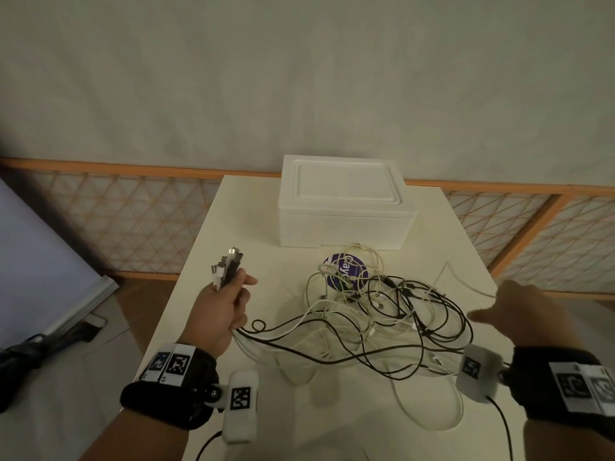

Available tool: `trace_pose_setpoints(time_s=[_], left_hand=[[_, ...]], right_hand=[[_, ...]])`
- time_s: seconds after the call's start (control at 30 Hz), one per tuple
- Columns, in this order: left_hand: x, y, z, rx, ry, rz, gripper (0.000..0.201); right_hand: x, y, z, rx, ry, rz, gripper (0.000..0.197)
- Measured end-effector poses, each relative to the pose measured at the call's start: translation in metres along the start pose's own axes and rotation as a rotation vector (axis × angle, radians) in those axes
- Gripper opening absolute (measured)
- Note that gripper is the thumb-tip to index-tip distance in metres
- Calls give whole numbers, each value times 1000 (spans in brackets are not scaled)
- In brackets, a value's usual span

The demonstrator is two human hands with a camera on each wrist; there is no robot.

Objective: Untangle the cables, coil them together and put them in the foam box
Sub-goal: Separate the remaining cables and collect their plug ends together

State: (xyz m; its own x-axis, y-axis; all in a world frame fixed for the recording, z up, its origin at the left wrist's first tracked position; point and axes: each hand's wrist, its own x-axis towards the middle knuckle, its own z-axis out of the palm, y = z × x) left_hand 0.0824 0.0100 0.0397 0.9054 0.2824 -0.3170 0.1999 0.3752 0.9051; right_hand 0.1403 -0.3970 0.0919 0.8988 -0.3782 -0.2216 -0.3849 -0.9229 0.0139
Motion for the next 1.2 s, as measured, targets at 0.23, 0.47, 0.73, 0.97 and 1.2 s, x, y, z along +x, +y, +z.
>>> trace_pose_setpoints(time_s=[0.23, 0.47, 0.73, 0.97, 1.2], left_hand=[[-36, 10, 52, -178, -213, -14, 44], [-52, 35, 52, -315, -436, 90, 51], [-30, 72, -59, -706, -642, 112, 57], [-31, 34, -23, -399, 81, -29, 51], [-32, -68, -8, -244, 207, -374, 46]], right_hand=[[-90, -97, 2, 441, -94, -759, 107], [-107, -161, 68, 114, -193, -1086, 16], [-33, -54, 56, 245, 51, -684, 25], [-23, -9, 18, 213, 1, -714, 30], [0, -1, 67, -113, -465, -681, 80]])
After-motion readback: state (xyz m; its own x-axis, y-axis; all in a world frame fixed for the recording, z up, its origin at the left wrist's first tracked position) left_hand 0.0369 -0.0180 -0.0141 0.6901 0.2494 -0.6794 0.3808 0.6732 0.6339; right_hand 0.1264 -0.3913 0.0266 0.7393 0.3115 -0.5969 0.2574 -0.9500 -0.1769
